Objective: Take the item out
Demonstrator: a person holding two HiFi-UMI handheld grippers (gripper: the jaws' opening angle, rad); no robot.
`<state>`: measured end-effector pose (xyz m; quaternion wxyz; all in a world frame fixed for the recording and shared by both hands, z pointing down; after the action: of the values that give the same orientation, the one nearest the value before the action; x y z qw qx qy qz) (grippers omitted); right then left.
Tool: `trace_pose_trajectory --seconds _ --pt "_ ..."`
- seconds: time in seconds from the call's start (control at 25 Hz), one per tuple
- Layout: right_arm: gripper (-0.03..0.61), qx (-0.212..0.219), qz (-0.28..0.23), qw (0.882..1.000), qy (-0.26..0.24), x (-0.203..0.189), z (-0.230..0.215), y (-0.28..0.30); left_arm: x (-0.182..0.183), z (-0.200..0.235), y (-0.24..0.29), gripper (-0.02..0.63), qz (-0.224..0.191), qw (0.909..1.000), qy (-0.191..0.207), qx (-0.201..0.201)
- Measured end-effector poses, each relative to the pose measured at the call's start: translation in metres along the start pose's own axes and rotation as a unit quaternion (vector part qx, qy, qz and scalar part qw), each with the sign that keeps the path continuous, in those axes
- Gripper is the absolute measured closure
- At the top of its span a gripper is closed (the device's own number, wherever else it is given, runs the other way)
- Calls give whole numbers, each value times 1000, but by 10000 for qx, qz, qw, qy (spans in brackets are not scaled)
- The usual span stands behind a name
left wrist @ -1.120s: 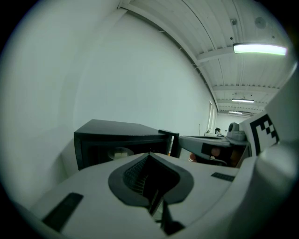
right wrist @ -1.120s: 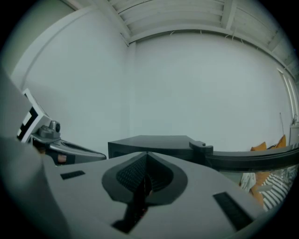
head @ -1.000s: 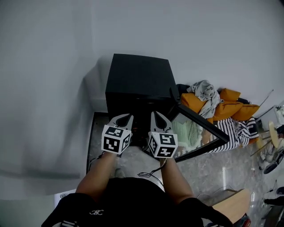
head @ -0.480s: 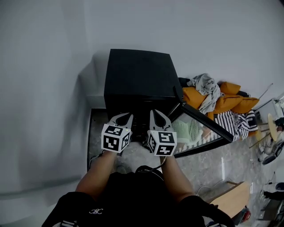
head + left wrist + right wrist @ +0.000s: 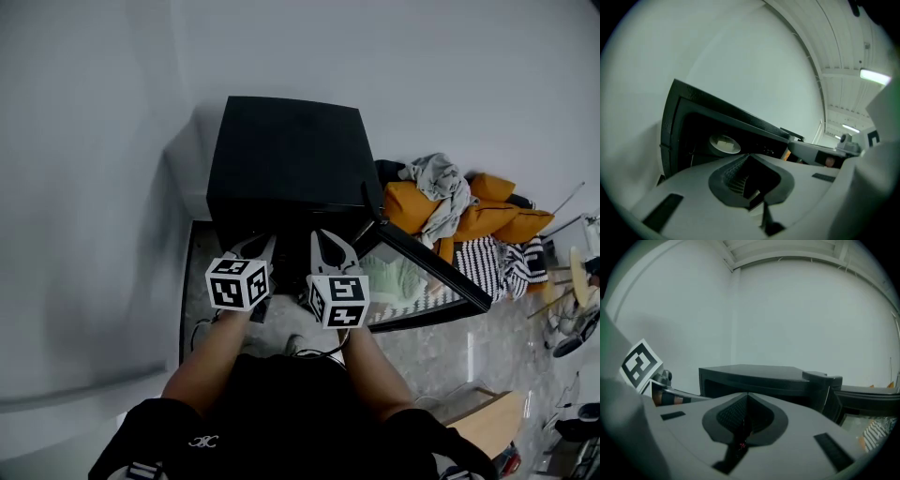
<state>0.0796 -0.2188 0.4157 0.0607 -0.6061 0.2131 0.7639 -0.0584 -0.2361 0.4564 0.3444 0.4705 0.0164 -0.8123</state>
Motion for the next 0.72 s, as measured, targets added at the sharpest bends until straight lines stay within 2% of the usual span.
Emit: trace_pose_trajectory --seconds 0.12,0.2,0.24,0.28,0.36,0.4,0.44,0.48,0.64,0.72 --pt "574 117 62 9999 -66 -5 -3 3 -1 8 4 617 -367 9961 -802 -79" --pt "574 184 84 9997 -117 -7 -4 5 -1 18 5 617 -779 9843 -1574 -169" --pt "574 217 89 9996 -147 -7 -5 6 -2 24 6 615 -974 9733 -2061 -254" --pt "574 252 94 9995 -177 -8 -5 6 -4 31 8 617 -1136 9581 -2607 -353" --pt "575 331 117 9991 -232 -9 -5 7 -12 45 13 617 -1355 9189 -3670 -504" --pt "574 368 136 9989 -258 -10 -5 8 -17 52 15 617 -1428 9010 -4063 -531" --pt "574 397 155 9987 -278 -11 -5 8 -21 58 18 617 -1487 8879 -4322 -525" --pt "574 417 168 9986 -291 -12 -5 8 -24 63 20 617 -1536 8797 -4473 -500" --pt "574 426 205 9983 -329 -14 -8 11 -29 77 32 617 -1594 8590 -4839 -496" --pt "575 418 233 9983 -333 -14 -9 12 -30 81 38 617 -1586 8523 -4963 -457"
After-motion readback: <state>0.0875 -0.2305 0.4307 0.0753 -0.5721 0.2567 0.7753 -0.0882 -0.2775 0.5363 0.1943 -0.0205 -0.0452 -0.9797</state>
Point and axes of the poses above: the fingertips, and each gripper's own axes: y forward along the fingers, z to its left, x out of its top, the point moved 6 cm from there along -y, backward along the fingers, and after that the axes turned 9 degrees about -y, right-handed, at the moved point
